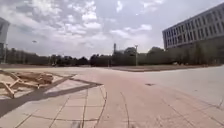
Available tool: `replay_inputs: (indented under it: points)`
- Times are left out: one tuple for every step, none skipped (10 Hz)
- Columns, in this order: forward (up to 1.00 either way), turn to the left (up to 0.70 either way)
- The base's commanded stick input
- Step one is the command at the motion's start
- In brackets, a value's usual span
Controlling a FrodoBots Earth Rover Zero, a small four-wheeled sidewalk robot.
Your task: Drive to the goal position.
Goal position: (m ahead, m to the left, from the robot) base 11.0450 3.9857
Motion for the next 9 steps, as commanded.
replay_inputs:
  points:
    - [0.99, 0.04]
    - [0.99, 0.04]
    - [0.99, 0.04]
    - [0.99, 0.04]
    - [0.99, 0.04]
    - [0.99, 0.04]
    - [0.99, 0.04]
    - [0.99, 0.04]
    - [0.99, 0.04]
